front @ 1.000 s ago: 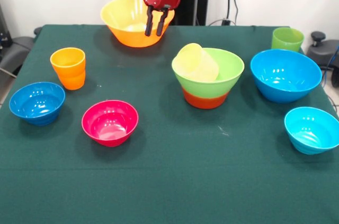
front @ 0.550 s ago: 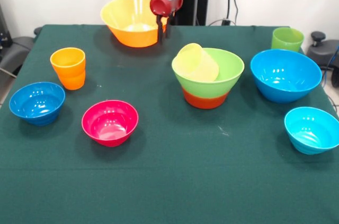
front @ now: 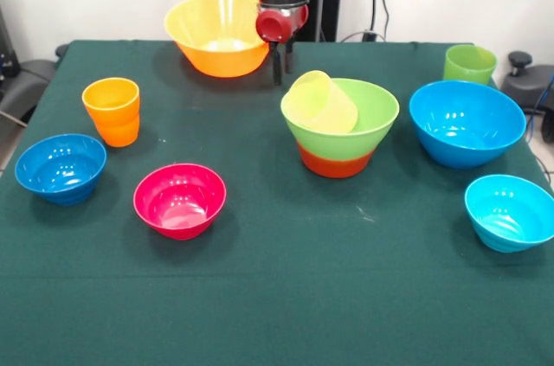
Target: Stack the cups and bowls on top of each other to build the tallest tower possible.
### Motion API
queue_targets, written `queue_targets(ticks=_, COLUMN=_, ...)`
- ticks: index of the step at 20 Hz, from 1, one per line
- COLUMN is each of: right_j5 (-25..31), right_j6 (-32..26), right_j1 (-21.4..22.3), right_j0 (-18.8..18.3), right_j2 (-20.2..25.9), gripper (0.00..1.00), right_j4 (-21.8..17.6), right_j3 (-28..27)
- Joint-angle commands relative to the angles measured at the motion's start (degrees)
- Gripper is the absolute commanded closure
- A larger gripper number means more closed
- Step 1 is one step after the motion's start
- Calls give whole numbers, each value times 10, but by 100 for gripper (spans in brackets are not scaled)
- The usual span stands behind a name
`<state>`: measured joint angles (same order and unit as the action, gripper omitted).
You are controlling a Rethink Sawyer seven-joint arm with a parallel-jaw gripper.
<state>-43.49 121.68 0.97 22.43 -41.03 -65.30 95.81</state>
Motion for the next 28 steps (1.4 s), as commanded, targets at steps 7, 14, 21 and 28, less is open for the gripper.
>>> queue_targets(ticks=7, right_j5=73, right_j6=163, right_j1=36, right_j0=-7, right_j2=143, gripper=100, right_j4=-57, right_j3=-61)
queue_targets(ticks=14, right_j5=99, right_j6=182, right_j1=53, right_j0=-2, right_j2=152, gripper=100, right_j4=-58, right_j3=-50)
queue_targets(ticks=21, right_j5=111, right_j6=210, right_j1=61, right_j0=-3, right_j2=160, gripper=100, right_j4=-80, right_j3=-51)
queue_targets(ticks=28, right_j5=99, right_j6=211, right_j1=71, right_j0=-9, right_j2=168, gripper=0, right_j4=-92, right_j3=-47)
